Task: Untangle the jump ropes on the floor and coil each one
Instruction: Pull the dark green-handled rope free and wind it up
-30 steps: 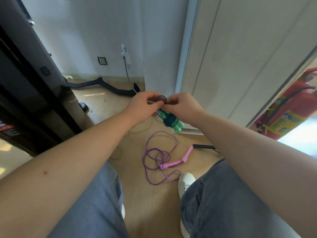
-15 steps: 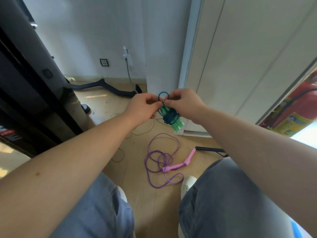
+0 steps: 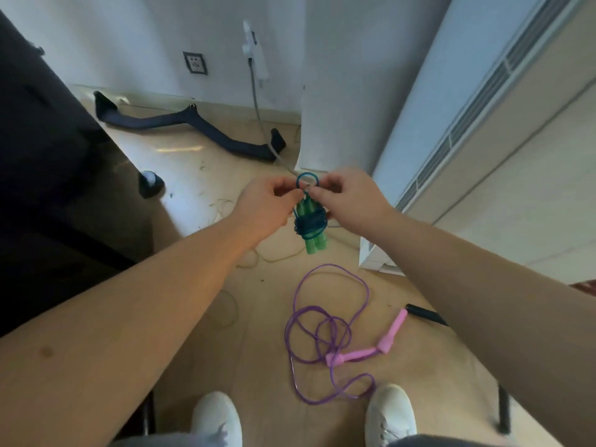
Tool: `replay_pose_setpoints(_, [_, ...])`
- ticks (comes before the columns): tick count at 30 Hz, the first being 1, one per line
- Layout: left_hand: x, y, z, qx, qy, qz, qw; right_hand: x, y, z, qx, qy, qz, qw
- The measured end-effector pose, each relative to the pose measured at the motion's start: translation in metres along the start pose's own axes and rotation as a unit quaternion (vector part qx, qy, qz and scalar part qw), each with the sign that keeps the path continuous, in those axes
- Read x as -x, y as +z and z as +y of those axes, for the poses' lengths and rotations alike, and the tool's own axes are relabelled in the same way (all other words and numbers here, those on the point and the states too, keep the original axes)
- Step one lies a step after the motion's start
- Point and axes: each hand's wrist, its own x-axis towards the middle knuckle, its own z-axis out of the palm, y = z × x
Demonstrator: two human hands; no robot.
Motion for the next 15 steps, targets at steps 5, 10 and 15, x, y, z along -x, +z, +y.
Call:
replay_pose_setpoints(5, [-0.029, -0.025, 0.033, 0.053, -0.051, 0.015, 0.997, -0.039, -0.012, -0.03, -0.031, 0.003, -0.022, 0.999])
replay_pose_setpoints(10, [-0.024, -0.064, 0.113, 0.055, -0.067, 0.014, 0.996, -0.047, -0.065, -0.107, -0.065, 0.021, -0.04, 0.997])
replay_pose_setpoints(15, [-0.002, -0.113, 0.217, 0.058, -0.084, 0.039, 0.994, -0.046, -0.133, -0.203, -0.118, 0.045, -0.076, 0.989])
